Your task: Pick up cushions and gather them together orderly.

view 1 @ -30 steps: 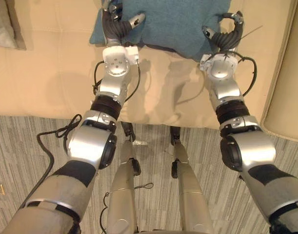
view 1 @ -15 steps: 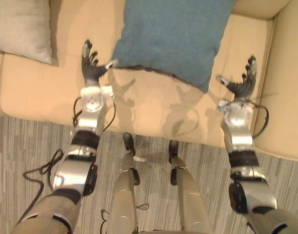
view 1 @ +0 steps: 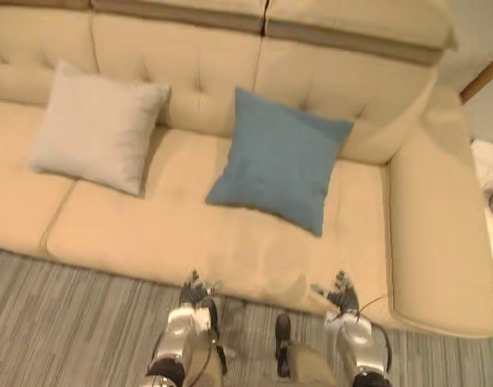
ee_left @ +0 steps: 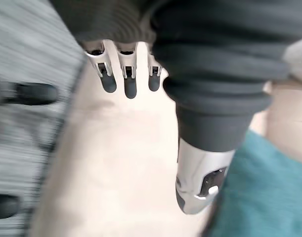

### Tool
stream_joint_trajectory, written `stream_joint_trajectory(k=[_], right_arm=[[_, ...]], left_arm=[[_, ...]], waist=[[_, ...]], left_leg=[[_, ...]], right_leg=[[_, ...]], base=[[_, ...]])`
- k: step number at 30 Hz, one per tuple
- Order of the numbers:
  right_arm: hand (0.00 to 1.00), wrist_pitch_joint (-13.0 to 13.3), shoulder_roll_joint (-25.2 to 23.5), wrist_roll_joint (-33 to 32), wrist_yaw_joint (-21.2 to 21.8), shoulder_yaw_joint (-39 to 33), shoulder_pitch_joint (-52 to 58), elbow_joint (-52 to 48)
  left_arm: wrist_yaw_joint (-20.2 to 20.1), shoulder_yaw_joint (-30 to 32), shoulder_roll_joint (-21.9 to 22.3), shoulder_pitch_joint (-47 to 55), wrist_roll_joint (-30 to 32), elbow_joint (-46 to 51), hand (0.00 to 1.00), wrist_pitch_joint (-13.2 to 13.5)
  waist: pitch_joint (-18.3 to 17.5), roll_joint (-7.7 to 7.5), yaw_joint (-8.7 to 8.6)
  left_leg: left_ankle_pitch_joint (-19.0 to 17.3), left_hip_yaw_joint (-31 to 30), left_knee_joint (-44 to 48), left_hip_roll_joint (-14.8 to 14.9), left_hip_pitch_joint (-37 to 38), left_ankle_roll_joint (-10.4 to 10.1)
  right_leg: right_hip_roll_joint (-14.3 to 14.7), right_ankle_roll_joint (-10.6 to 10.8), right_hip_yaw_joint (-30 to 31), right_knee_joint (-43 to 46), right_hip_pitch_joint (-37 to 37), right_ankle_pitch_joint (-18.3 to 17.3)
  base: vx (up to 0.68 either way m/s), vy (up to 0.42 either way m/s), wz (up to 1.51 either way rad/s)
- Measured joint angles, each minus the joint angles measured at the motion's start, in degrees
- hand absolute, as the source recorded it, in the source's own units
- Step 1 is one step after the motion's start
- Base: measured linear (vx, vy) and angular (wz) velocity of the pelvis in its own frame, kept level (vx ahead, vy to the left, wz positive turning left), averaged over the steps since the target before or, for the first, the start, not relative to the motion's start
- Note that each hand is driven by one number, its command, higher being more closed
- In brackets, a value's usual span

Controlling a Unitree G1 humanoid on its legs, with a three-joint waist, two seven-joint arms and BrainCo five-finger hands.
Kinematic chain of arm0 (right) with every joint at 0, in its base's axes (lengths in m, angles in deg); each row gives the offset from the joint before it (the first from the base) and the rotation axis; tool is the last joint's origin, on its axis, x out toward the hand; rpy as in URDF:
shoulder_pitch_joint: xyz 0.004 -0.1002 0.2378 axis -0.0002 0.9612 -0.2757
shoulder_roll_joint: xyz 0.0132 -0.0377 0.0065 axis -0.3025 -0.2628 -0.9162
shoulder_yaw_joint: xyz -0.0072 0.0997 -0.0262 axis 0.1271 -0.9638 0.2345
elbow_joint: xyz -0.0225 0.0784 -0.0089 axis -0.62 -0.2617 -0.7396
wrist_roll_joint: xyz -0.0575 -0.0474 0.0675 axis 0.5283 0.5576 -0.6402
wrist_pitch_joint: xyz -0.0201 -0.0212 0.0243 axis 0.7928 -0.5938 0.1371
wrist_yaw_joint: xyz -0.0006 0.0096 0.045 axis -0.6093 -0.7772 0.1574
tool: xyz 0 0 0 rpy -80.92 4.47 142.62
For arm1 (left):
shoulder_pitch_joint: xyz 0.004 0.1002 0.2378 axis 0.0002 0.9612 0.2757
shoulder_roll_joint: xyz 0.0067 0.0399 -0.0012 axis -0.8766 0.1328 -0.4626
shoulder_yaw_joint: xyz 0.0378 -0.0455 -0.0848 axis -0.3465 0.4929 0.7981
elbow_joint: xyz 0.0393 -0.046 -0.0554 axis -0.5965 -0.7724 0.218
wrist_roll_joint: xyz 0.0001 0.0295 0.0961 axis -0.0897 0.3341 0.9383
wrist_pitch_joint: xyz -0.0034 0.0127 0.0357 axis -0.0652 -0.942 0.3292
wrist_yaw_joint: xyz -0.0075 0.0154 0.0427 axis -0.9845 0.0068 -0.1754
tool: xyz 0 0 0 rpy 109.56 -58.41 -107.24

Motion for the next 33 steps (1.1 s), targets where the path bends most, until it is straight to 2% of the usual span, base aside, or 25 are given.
stream_joint_trajectory(k=[5,9,13,15,16,17,18,19,20,21,22,23,24,25,26,27,28,29,30,31,32,33], right_arm=[[0.00,-0.86,1.20,-1.49,0.21,-1.41,-0.10,7.15],[0.00,-1.02,1.19,-1.51,0.15,-1.31,-1.14,8.18],[0.00,-1.10,0.67,-1.56,-0.27,-1.05,-3.05,7.88],[0.00,-1.11,0.75,-1.80,-0.51,-0.68,-3.69,7.86],[0.00,-1.17,0.42,-1.83,-0.53,-0.30,-4.73,7.66],[0.00,-1.24,0.39,-1.81,-0.53,-0.07,-4.46,7.62],[0.00,-1.29,0.39,-1.81,-0.54,-0.09,-4.33,7.63],[0.00,-1.44,0.29,-1.80,-0.55,-0.20,-3.92,7.67],[0.00,-1.44,-0.12,-1.77,-0.62,-0.27,-3.83,7.85],[0.00,-1.43,-0.30,-1.77,-0.66,-0.31,-3.92,7.83],[0.00,-1.49,-0.69,-1.44,-0.94,-1.37,-5.24,7.82],[0.00,-1.52,-0.54,-1.42,-1.21,-2.28,-5.50,7.72],[0.00,-1.48,-0.55,-1.50,-1.63,-2.94,-5.22,7.48],[0.00,-1.47,-0.55,-1.51,-1.75,-2.84,-5.16,7.32],[0.00,-1.33,-0.41,-1.53,-2.09,-2.12,-5.01,6.80],[0.00,-1.35,0.38,-1.55,-2.57,-0.58,-5.07,6.78],[0.00,-1.36,0.59,-1.57,-2.70,-0.45,-4.90,6.81],[0.00,-1.63,0.57,-1.69,-2.89,0.19,-2.88,7.24],[0.00,-2.02,-0.57,-1.81,-3.26,-0.01,-1.73,7.32],[0.00,-2.02,-0.63,-1.81,-3.39,-0.12,-1.63,7.31],[0.00,-2.04,-0.46,-1.80,-3.53,-0.17,-1.28,7.32],[0.00,-2.08,-0.09,-1.78,-3.58,-0.14,-0.73,7.34]], left_arm=[[0.07,2.53,-1.24,1.66,3.97,-2.29,0.00,-0.53],[0.15,2.88,-2.19,1.76,5.87,-2.28,0.00,-0.56],[0.31,2.59,-2.03,0.87,5.93,-2.28,0.00,-0.64],[0.42,2.51,-1.70,0.03,5.94,-1.96,0.00,-0.68],[0.48,3.54,-1.00,-0.51,5.92,-1.46,0.00,-0.69],[0.50,4.28,-0.87,-0.73,5.92,-0.79,0.00,-0.78],[0.51,4.38,-0.79,-0.72,5.92,-0.38,0.00,-0.84],[0.58,5.43,-0.60,-0.54,5.92,0.70,0.00,-0.97],[0.70,7.14,-0.70,-0.18,5.93,1.19,0.00,-0.96],[0.78,7.77,-0.70,-0.14,5.92,1.22,0.00,-1.00],[1.36,9.45,-0.19,-0.32,5.90,1.19,0.00,-1.48],[1.63,9.85,1.00,-0.12,5.90,1.18,0.00,-1.60],[1.71,9.44,2.51,1.62,5.88,1.17,0.00,-1.61],[1.72,8.91,2.68,2.18,5.88,1.10,0.00,-1.61],[1.66,6.75,3.16,2.66,5.88,0.54,0.00,-1.63],[1.60,4.70,3.99,1.90,5.89,0.10,0.00,-1.74],[1.48,4.09,4.18,1.85,5.89,0.09,0.00,-1.75],[1.39,2.64,4.67,1.97,5.89,-0.05,0.00,-1.75],[1.16,2.33,4.61,2.04,5.91,-0.13,0.00,-1.74],[1.19,2.50,4.60,2.05,5.93,-0.12,0.00,-1.78],[1.23,2.51,4.53,1.89,5.94,0.01,0.00,-1.80],[1.22,2.42,4.62,1.97,5.96,-0.02,0.00,-1.84]], waist=[[-0.43,-0.05,-0.16],[-0.48,-0.18,-0.26],[-0.38,-0.35,-0.16],[-0.38,-0.35,-0.06],[-0.07,0.02,0.35],[-0.04,0.07,0.00],[-0.15,-0.13,-0.04],[-0.58,-0.98,0.25],[-1.38,-2.20,0.49],[-1.59,-2.70,0.61],[-1.22,-2.73,1.21],[-0.74,-1.38,2.13],[-1.24,-0.19,3.80],[-1.57,-0.05,4.13],[-1.72,0.23,4.61],[-0.92,2.29,4.14],[-0.83,2.73,3.90],[-0.91,3.06,2.86],[-0.12,1.39,2.89],[-0.14,1.47,2.88],[0.24,0.68,2.71],[-0.05,0.49,2.48]], left_leg=[[-0.02,-0.35,-1.03,-0.65,3.09,0.12],[0.05,-0.04,-1.03,-1.30,4.32,0.50],[-0.56,1.36,-0.48,-1.16,5.46,1.06],[-1.85,1.37,1.29,-0.62,4.97,2.01],[-2.51,1.16,3.28,0.77,3.67,2.74],[-2.72,0.09,5.00,0.79,2.88,2.88],[-2.73,-0.36,5.70,0.79,2.95,2.90],[-2.66,-1.87,8.14,0.72,1.39,2.86],[-2.44,-2.05,12.11,0.73,-2.01,2.60],[-2.43,-1.89,13.35,0.80,-3.06,2.60],[-2.40,-1.59,16.50,1.84,-5.58,2.59],[-2.26,-1.24,17.31,3.23,-6.03,2.40],[-1.52,-0.50,17.48,5.08,-6.62,1.77],[-1.25,-0.22,17.45,5.45,-7.09,1.53],[-0.04,0.13,16.83,6.19,-8.67,0.28],[1.40,-0.16,15.33,7.78,-9.68,0.07],[1.20,0.02,14.58,8.19,-9.68,-0.17],[-1.04,1.25,12.31,9.04,-9.18,-1.85],[-1.99,3.23,13.06,9.65,-8.58,-2.79],[-2.00,3.07,14.95,9.67,-8.77,-2.71],[-2.52,2.72,22.34,9.44,-8.95,-1.88],[-6.94,1.84,29.08,8.48,-8.48,-0.53]], right_leg=[[-0.20,0.65,-0.61,-3.20,4.14,0.72],[-0.74,0.82,-0.16,-4.42,6.29,2.17],[-0.89,1.64,0.43,-1.17,5.42,2.63],[-1.12,1.89,0.34,1.36,4.49,2.79],[-1.88,0.99,-1.46,12.94,1.72,-1.90],[-3.16,1.49,-2.55,23.37,0.15,-4.98],[-3.65,2.07,-2.64,27.07,-0.03,-5.76],[-5.49,2.95,-2.41,35.46,0.68,-6.41],[-7.40,3.63,-1.71,38.44,2.58,-6.00],[-7.83,3.72,-1.46,37.98,3.45,-5.64],[-6.62,5.88,-1.53,33.13,6.19,-9.63],[-5.10,4.99,-2.34,29.84,7.53,-11.89],[-3.44,4.07,-3.61,25.13,9.32,-15.13],[-3.21,3.49,-4.22,23.99,9.49,-16.31],[-2.73,1.42,-5.60,21.57,9.26,-19.85],[-1.13,-0.37,-7.05,21.96,8.21,-20.75],[-0.68,-0.59,-7.75,22.04,8.14,-20.61],[-0.31,-1.68,-9.46,21.45,8.16,-19.88],[-1.18,-3.17,-10.76,20.49,8.36,-18.88],[-1.37,-3.62,-10.98,20.19,8.35,-18.53],[-2.08,-3.68,-11.66,19.38,8.27,-17.36],[-2.61,-3.50,-11.89,18.41,7.97,-16.03]], base=[[0.06,0.014,0.05],[0.07,0.021,-0.02],[0.02,0.031,-0.15],[-0.08,-0.009,-0.05],[-0.13,-0.061,0.18],[-0.13,-0.061,0.28],[-0.02,-0.100,0.49],[-0.05,-0.155,0.48],[-0.09,-0.198,0.44],[-0.18,-0.203,0.35],[-0.18,-0.179,0.06],[-0.31,-0.258,-0.22],[-0.27,-0.220,-0.40],[-0.34,-0.274,-0.42],[-0.33,-0.245,-0.09],[-0.35,-0.229,0.04],[-0.35,-0.197,0.54],[-0.31,-0.116,0.52],[-0.27,-0.092,0.44],[-0.25,-0.052,0.11],[-0.22,-0.039,0.06],[-0.21,-0.021,0.08]])
